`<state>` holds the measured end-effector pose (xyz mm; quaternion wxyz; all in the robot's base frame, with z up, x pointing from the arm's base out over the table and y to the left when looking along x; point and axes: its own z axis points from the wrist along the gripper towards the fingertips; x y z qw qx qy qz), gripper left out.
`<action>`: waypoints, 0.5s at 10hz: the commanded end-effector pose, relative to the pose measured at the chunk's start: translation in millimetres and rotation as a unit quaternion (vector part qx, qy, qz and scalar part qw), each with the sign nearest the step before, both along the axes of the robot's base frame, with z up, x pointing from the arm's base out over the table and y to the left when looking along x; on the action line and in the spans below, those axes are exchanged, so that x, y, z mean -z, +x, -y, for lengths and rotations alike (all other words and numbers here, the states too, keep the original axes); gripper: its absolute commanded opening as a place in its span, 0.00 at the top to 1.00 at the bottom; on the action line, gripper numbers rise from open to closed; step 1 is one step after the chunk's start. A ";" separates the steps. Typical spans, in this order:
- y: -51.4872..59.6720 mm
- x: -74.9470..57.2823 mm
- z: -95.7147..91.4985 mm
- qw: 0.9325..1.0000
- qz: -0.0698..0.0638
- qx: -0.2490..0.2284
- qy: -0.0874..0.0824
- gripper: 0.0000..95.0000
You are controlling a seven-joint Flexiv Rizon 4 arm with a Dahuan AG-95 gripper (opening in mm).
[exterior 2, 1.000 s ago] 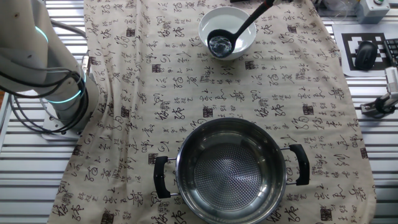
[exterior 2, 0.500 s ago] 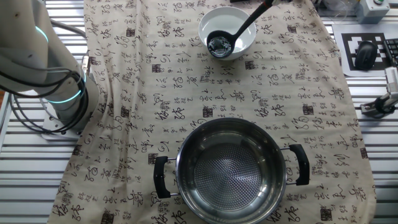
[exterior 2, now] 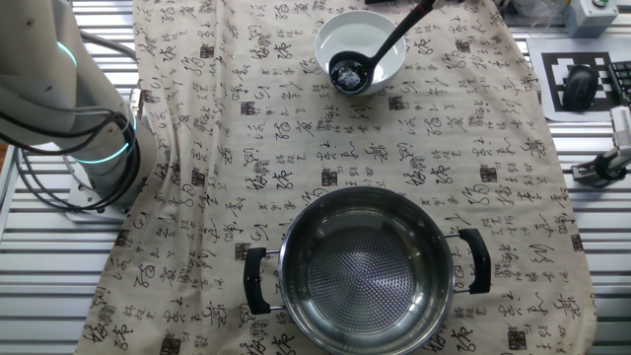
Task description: Scoop water with a large spoon from one bowl to another
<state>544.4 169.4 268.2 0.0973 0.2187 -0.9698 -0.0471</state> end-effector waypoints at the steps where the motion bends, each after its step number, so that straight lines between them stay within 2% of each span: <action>1: -4.0 0.7 10.4 1.000 0.002 -0.006 0.000 1.00; 5: -14.6 3.2 40.8 1.000 0.004 -0.026 0.000 1.00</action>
